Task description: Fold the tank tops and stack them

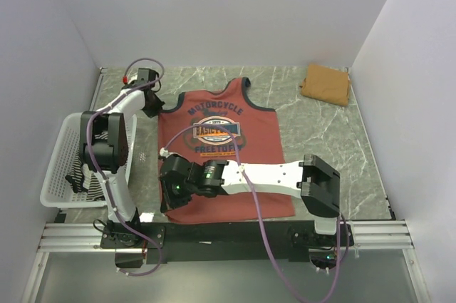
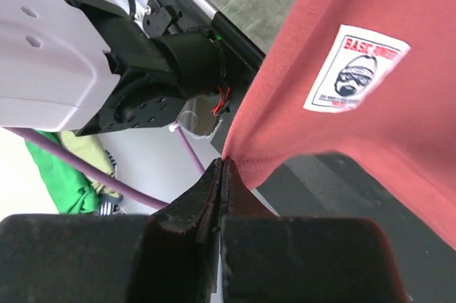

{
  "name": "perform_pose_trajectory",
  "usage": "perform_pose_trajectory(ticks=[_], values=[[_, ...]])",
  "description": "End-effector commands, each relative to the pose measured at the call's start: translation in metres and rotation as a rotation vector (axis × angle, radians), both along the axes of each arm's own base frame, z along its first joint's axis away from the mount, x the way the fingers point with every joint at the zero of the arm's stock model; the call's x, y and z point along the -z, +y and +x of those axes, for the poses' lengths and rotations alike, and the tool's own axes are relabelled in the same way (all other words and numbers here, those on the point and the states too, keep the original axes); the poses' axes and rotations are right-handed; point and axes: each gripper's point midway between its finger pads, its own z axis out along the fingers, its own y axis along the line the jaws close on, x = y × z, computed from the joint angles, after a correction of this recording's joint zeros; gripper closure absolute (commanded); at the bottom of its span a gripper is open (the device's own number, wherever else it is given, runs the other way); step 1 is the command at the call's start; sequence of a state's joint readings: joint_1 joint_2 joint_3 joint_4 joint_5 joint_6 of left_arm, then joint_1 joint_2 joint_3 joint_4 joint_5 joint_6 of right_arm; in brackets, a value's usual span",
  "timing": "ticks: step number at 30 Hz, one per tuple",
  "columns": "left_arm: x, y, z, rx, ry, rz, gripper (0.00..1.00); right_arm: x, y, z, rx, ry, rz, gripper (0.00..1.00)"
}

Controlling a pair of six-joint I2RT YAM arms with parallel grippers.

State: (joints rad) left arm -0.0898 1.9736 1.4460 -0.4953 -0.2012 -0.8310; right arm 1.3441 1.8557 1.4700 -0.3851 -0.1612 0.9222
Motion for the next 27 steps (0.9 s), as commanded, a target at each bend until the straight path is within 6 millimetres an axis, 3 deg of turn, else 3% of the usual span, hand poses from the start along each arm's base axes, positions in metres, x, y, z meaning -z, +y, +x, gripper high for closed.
perform_pose_trajectory(ticks=[1, 6, 7, 10, 14, 18, 27], values=[[-0.047, 0.005, 0.016, -0.009, -0.127, 0.025, 0.99, -0.019, 0.006, -0.022, -0.065, 0.058, 0.058, 1.0], [-0.062, -0.011, 0.02, 0.018, -0.175, -0.019, 1.0, -0.014, -0.013, -0.015, -0.031, 0.053, 0.059, 1.0], [-0.065, -0.016, 0.022, 0.024, -0.182, -0.019, 0.99, -0.021, -0.019, -0.01, -0.017, 0.046, 0.072, 1.0], [-0.074, -0.039, 0.028, 0.062, -0.196, -0.009, 0.99, -0.019, -0.04, -0.005, 0.022, 0.048, 0.077, 1.0], [-0.069, -0.076, 0.033, 0.116, -0.184, -0.004, 0.99, -0.011, -0.072, 0.013, 0.117, 0.057, 0.088, 1.0], [-0.062, -0.107, 0.038, 0.157, -0.179, -0.014, 0.99, 0.013, -0.112, 0.019, 0.192, 0.067, 0.061, 1.0], [-0.05, -0.176, 0.04, 0.272, -0.195, -0.017, 0.99, 0.056, -0.156, 0.015, 0.288, 0.092, 0.022, 1.0]])
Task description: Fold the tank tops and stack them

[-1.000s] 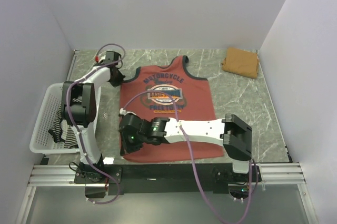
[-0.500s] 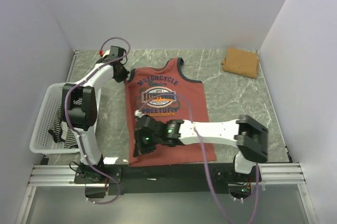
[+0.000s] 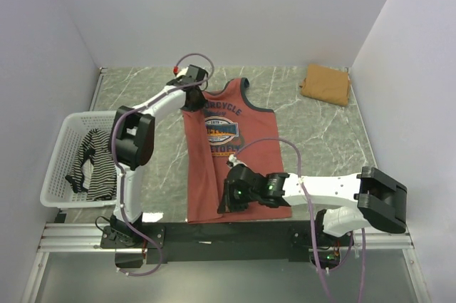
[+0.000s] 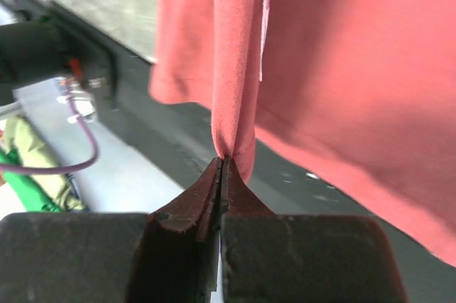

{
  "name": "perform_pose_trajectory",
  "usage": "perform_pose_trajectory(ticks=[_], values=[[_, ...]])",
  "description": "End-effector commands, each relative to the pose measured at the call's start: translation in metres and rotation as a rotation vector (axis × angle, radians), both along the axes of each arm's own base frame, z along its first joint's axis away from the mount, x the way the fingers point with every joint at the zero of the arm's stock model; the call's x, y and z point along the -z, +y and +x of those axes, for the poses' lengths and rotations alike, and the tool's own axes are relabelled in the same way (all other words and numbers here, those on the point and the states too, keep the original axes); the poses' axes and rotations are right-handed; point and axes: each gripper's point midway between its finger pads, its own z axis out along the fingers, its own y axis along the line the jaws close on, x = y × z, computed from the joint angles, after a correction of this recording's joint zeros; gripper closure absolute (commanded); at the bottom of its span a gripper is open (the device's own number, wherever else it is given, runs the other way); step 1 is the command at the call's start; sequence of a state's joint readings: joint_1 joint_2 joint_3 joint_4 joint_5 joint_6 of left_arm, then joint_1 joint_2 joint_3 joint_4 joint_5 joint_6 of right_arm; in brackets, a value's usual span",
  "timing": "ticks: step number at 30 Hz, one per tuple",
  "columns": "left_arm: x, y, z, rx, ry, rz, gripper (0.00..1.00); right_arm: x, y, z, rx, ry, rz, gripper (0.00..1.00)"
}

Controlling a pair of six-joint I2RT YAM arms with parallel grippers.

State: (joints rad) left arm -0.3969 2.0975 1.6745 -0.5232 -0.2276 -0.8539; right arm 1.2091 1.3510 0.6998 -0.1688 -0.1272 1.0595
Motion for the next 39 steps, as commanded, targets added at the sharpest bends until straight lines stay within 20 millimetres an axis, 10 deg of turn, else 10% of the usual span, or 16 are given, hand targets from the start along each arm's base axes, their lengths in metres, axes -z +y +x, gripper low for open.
perform_pose_trajectory(ticks=[1, 12, 17, 22, 28, 39], values=[[-0.028, -0.023, 0.022, 0.006, -0.108, -0.021, 0.99, -0.006, 0.001, 0.001, 0.039, -0.001, 0.06, 1.0], [-0.009, -0.048, 0.018, 0.082, -0.085, -0.02, 0.96, 0.01, -0.007, -0.001, 0.067, 0.019, 0.044, 0.94], [-0.017, -0.049, 0.019, 0.112, -0.109, -0.017, 0.64, 0.012, -0.023, 0.004, 0.109, -0.006, -0.003, 0.59], [-0.056, -0.049, 0.024, 0.14, -0.179, -0.018, 0.51, 0.004, -0.045, 0.021, 0.192, -0.097, -0.079, 0.54], [-0.082, -0.004, 0.015, 0.016, -0.194, -0.006, 0.64, -0.025, -0.029, 0.036, 0.168, -0.213, -0.116, 0.57], [-0.006, 0.026, -0.006, 0.016, -0.039, -0.008, 0.87, 0.015, 0.047, 0.03, -0.076, -0.23, -0.243, 0.62]])
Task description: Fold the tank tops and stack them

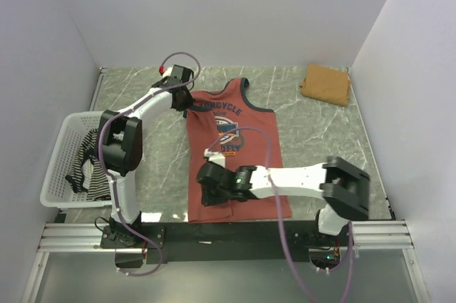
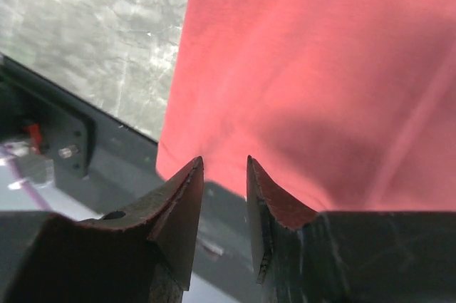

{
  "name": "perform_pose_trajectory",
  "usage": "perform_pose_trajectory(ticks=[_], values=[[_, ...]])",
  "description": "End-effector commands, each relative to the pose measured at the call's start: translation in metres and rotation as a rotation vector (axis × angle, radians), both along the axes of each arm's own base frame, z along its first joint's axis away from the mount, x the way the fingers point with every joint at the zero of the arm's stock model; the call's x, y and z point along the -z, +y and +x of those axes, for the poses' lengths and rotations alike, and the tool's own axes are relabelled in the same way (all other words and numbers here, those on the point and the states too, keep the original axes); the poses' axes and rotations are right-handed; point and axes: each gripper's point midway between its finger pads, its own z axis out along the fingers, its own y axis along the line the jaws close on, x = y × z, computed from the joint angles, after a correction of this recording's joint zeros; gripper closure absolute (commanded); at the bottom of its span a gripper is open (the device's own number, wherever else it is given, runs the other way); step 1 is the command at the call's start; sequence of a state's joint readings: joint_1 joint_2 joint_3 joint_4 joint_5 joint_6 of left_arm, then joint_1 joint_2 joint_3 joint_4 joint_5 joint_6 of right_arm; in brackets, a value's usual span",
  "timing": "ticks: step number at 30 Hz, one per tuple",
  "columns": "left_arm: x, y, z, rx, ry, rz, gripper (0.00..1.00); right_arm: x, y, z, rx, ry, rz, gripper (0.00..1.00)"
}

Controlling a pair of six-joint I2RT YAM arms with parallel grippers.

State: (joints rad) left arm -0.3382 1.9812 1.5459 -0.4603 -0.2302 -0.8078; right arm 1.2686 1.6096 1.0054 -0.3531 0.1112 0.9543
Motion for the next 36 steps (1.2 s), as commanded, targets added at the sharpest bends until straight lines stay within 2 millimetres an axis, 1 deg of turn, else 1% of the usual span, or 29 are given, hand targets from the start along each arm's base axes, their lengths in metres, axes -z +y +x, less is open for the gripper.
perform_pose_trajectory(ticks=[1, 2, 3, 4, 6, 7, 10, 14, 15, 17, 18, 19, 20, 21, 22, 23, 24, 25, 26, 27, 28, 29, 30, 31, 32, 33, 34, 35, 36], values=[[0.018, -0.011, 0.002, 0.054, 0.021, -0.008, 0.89, 0.015, 0.015, -0.008, -0.098, -0.022, -0.074, 0.62], [0.022, -0.01, 0.004, 0.049, 0.029, 0.002, 0.89, 0.02, 0.014, -0.011, -0.106, -0.016, -0.089, 0.62], [0.033, -0.008, 0.006, 0.046, 0.05, 0.019, 0.9, 0.024, 0.016, -0.019, -0.129, -0.006, -0.09, 0.62], [0.035, -0.004, 0.01, 0.04, 0.056, 0.031, 0.91, 0.032, 0.014, -0.024, -0.139, 0.008, -0.106, 0.62], [0.045, 0.001, 0.013, 0.025, 0.084, 0.04, 0.94, 0.04, 0.014, -0.034, -0.171, 0.027, -0.115, 0.62], [0.054, 0.005, 0.017, 0.016, 0.099, 0.047, 0.97, 0.045, 0.015, -0.04, -0.193, 0.037, -0.128, 0.62], [0.066, 0.013, 0.025, -0.003, 0.122, 0.056, 0.99, 0.052, 0.019, -0.046, -0.228, 0.043, -0.148, 0.62], [0.069, 0.018, 0.038, -0.001, 0.11, 0.051, 0.99, 0.056, 0.031, -0.053, -0.272, 0.084, -0.127, 0.62], [0.069, 0.018, 0.044, 0.0, 0.1, 0.049, 0.99, 0.055, 0.037, -0.052, -0.29, 0.083, -0.123, 0.62], [0.062, 0.018, 0.057, 0.014, 0.066, 0.045, 0.95, 0.052, 0.058, -0.051, -0.319, 0.097, -0.093, 0.61], [0.065, 0.018, 0.063, 0.025, 0.064, 0.036, 0.94, 0.049, 0.067, -0.05, -0.339, 0.098, -0.074, 0.61], [0.055, 0.019, 0.075, 0.038, 0.03, 0.024, 0.92, 0.043, 0.088, -0.046, -0.351, 0.095, -0.032, 0.62], [0.051, 0.02, 0.083, 0.051, 0.008, 0.014, 0.91, 0.038, 0.097, -0.04, -0.356, 0.101, 0.0, 0.62], [0.051, 0.017, 0.088, 0.074, -0.003, -0.009, 0.89, 0.032, 0.108, -0.04, -0.387, 0.11, 0.038, 0.62], [0.037, 0.021, 0.102, 0.08, -0.052, -0.021, 0.84, 0.023, 0.125, -0.031, -0.388, 0.092, 0.09, 0.61], [0.031, 0.023, 0.109, 0.088, -0.074, -0.034, 0.81, 0.017, 0.13, -0.017, -0.376, 0.079, 0.114, 0.61], [0.024, 0.022, 0.115, 0.104, -0.099, -0.05, 0.77, 0.011, 0.134, -0.01, -0.389, 0.065, 0.137, 0.59], [0.009, 0.025, 0.125, 0.118, -0.141, -0.076, 0.67, -0.002, 0.139, -0.002, -0.384, 0.043, 0.172, 0.58], [0.0, 0.026, 0.129, 0.127, -0.164, -0.092, 0.63, -0.01, 0.137, 0.006, -0.379, 0.029, 0.189, 0.57], [-0.014, 0.027, 0.133, 0.141, -0.195, -0.107, 0.59, -0.019, 0.132, 0.018, -0.369, 0.006, 0.205, 0.53], [-0.034, 0.025, 0.139, 0.174, -0.239, -0.138, 0.52, -0.036, 0.122, 0.024, -0.354, -0.029, 0.235, 0.51], [-0.049, 0.024, 0.141, 0.187, -0.27, -0.15, 0.5, -0.045, 0.114, 0.03, -0.34, -0.052, 0.246, 0.47], [-0.077, 0.022, 0.141, 0.204, -0.323, -0.164, 0.47, -0.045, 0.099, 0.04, -0.315, -0.064, 0.238, 0.46], [-0.092, 0.015, 0.138, 0.245, -0.354, -0.19, 0.43, -0.075, 0.09, 0.047, -0.293, -0.111, 0.282, 0.45], [-0.11, 0.011, 0.138, 0.259, -0.404, -0.206, 0.41, -0.085, 0.08, 0.055, -0.269, -0.132, 0.288, 0.44], [-0.14, 0.007, 0.132, 0.272, -0.456, -0.223, 0.4, -0.092, 0.069, 0.064, -0.237, -0.155, 0.284, 0.43], [-0.144, 0.001, 0.124, 0.278, -0.457, -0.246, 0.38, -0.103, 0.044, 0.087, -0.149, -0.196, 0.258, 0.42], [-0.157, -0.003, 0.12, 0.29, -0.487, -0.256, 0.37, -0.106, 0.029, 0.101, -0.1, -0.203, 0.245, 0.42], [-0.179, -0.005, 0.11, 0.289, -0.52, -0.256, 0.37, -0.102, 0.011, 0.113, -0.053, -0.199, 0.219, 0.42]])
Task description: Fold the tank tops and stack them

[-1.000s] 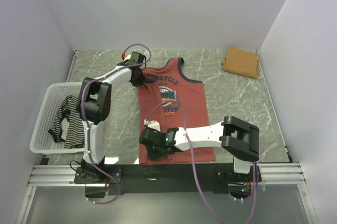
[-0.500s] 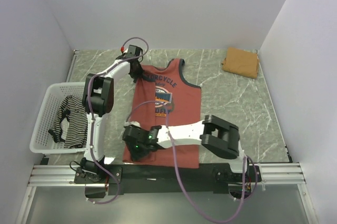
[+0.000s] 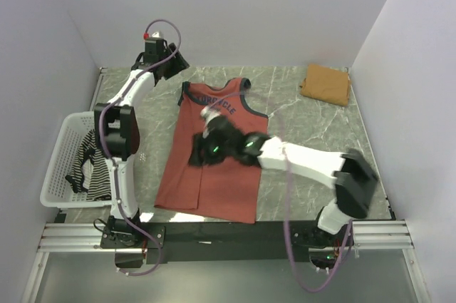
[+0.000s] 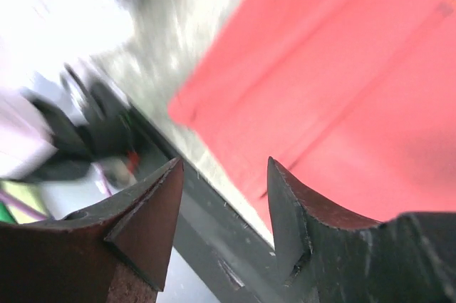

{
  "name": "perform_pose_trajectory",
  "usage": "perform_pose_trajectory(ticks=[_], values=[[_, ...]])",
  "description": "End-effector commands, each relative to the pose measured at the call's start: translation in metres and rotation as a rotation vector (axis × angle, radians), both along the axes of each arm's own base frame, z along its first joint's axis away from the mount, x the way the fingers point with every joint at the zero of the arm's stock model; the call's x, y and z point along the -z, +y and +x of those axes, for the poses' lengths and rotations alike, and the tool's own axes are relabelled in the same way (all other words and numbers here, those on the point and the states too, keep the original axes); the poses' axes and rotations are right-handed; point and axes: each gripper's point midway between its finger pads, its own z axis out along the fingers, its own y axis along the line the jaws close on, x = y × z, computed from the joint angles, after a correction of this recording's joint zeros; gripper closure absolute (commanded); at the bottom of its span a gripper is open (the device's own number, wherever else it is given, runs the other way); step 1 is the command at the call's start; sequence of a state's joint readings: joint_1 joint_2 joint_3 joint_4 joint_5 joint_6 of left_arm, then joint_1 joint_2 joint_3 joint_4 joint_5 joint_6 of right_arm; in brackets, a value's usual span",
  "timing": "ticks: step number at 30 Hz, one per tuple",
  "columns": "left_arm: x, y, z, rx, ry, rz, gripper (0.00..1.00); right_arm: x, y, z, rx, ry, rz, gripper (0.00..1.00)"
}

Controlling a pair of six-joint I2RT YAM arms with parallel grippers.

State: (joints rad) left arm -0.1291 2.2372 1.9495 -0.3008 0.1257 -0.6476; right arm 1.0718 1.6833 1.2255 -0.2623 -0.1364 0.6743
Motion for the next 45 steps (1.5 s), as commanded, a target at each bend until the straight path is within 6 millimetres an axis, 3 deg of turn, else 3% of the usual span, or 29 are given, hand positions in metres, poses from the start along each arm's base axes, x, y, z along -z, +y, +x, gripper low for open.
perform_pose_trajectory(ticks=[1, 3, 4, 7, 8, 9, 11, 12, 14, 15, 17, 18, 20, 21, 24, 30, 37, 43, 45], values=[[-0.122, -0.047, -0.027, 0.115, -0.25, -0.081, 0.37, -0.043, -0.068, 0.074, 0.242, -0.107, 0.029, 0.43], [-0.123, -0.062, -0.052, 0.116, -0.227, -0.071, 0.38, -0.037, -0.106, 0.101, 0.361, -0.093, -0.016, 0.43], [-0.12, -0.067, -0.062, 0.107, -0.204, -0.079, 0.39, -0.038, -0.139, 0.13, 0.464, -0.098, -0.026, 0.43], [-0.1, -0.103, -0.112, 0.14, -0.136, -0.092, 0.47, -0.031, -0.181, 0.164, 0.568, -0.09, -0.048, 0.44], [-0.094, -0.113, -0.126, 0.157, -0.119, -0.087, 0.49, -0.029, -0.208, 0.184, 0.632, -0.078, -0.048, 0.45], [-0.077, -0.131, -0.157, 0.179, -0.073, -0.073, 0.54, -0.021, -0.214, 0.195, 0.64, -0.061, -0.05, 0.45], [-0.064, -0.152, -0.188, 0.24, -0.052, -0.074, 0.56, -0.013, -0.244, 0.219, 0.704, -0.046, -0.065, 0.46], [-0.048, -0.168, -0.221, 0.294, -0.016, -0.061, 0.57, -0.002, -0.246, 0.229, 0.69, -0.018, -0.076, 0.47], [-0.033, -0.184, -0.252, 0.351, 0.012, -0.052, 0.61, 0.008, -0.257, 0.244, 0.705, -0.001, -0.088, 0.47], [-0.017, -0.199, -0.284, 0.411, 0.052, -0.038, 0.62, 0.02, -0.267, 0.255, 0.721, 0.03, -0.108, 0.47], [-0.003, -0.213, -0.316, 0.474, 0.08, -0.02, 0.62, 0.029, -0.27, 0.263, 0.712, 0.06, -0.116, 0.49], [0.01, -0.225, -0.345, 0.533, 0.112, -0.006, 0.62, 0.036, -0.274, 0.271, 0.719, 0.07, -0.133, 0.49], [0.018, -0.237, -0.369, 0.583, 0.125, -0.009, 0.63, 0.044, -0.28, 0.278, 0.737, 0.073, -0.161, 0.49], [0.026, -0.246, -0.393, 0.631, 0.144, -0.003, 0.63, 0.053, -0.283, 0.28, 0.747, 0.092, -0.179, 0.49], [0.039, -0.263, -0.428, 0.695, 0.185, -0.002, 0.62, 0.069, -0.283, 0.283, 0.749, 0.12, -0.193, 0.5], [0.054, -0.285, -0.465, 0.735, 0.207, 0.034, 0.6, 0.096, -0.28, 0.284, 0.742, 0.17, -0.201, 0.53], [0.068, -0.284, -0.492, 0.74, 0.243, 0.101, 0.55, 0.108, -0.28, 0.286, 0.747, 0.189, -0.201, 0.57], [0.085, -0.287, -0.525, 0.8, 0.278, 0.148, 0.52, 0.104, -0.284, 0.289, 0.767, 0.182, -0.17, 0.83], [0.091, -0.285, -0.531, 0.8, 0.295, 0.165, 0.52, 0.101, -0.286, 0.29, 0.776, 0.174, -0.148, 0.85]])
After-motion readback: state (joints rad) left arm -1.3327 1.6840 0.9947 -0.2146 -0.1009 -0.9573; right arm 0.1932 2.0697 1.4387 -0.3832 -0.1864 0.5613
